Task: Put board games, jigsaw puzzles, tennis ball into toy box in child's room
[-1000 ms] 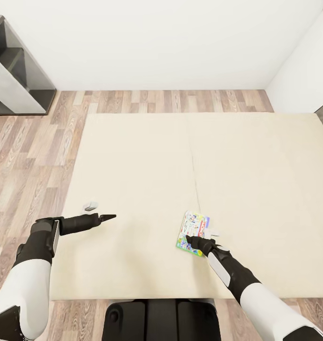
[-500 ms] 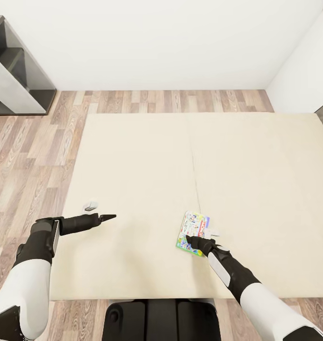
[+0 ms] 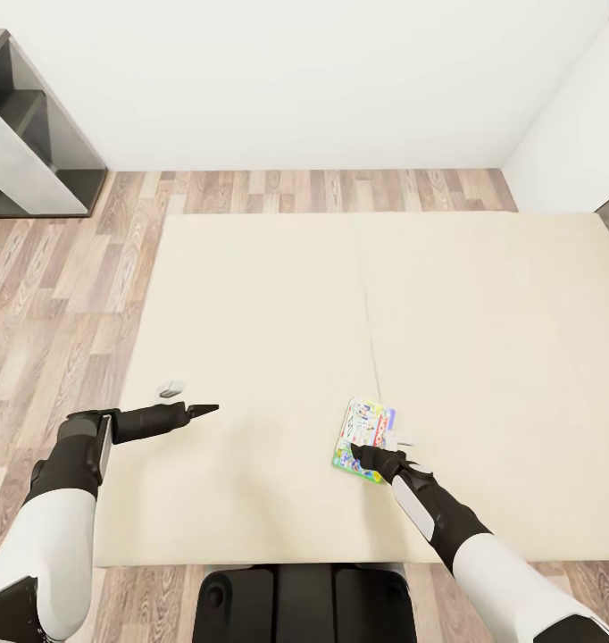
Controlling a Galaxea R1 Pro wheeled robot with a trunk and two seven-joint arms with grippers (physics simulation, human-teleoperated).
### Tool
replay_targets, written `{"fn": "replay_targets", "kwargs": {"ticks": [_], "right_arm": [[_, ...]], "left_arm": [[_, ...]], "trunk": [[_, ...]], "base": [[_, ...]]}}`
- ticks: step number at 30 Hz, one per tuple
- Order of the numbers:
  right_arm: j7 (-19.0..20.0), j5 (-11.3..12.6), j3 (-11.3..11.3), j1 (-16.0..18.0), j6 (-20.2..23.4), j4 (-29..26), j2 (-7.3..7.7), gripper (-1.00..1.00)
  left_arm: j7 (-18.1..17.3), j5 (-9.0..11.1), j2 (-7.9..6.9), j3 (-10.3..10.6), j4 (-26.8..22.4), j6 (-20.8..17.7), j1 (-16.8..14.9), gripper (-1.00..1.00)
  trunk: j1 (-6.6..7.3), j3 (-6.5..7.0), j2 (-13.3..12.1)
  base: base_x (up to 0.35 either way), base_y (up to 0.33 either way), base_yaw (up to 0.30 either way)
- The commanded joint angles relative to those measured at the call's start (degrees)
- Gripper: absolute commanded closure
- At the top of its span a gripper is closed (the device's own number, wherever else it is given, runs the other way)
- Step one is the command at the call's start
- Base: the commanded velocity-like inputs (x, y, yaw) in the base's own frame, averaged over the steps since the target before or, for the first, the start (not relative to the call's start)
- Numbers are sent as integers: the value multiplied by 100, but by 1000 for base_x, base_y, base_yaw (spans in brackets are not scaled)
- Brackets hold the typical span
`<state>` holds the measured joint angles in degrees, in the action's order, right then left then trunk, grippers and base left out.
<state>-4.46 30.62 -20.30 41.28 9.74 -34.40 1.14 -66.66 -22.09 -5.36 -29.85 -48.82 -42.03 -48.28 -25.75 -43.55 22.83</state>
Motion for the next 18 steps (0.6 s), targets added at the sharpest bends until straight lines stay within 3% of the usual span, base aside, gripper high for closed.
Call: {"fn": "replay_targets", "kwargs": {"ticks": [1, 18], "right_arm": [[-47, 50, -44, 1, 19, -14, 9, -100], [-47, 70, -28, 79, 116, -12, 72, -100]], "left_arm": [[-56, -58, 4, -24, -5, -43, -8, -100], [-58, -58, 1, -28, -5, -42, -2, -100]], "trunk": [[-3, -7, 9], [-3, -7, 9]], "base": [[0, 33, 0], [0, 6, 0]]}}
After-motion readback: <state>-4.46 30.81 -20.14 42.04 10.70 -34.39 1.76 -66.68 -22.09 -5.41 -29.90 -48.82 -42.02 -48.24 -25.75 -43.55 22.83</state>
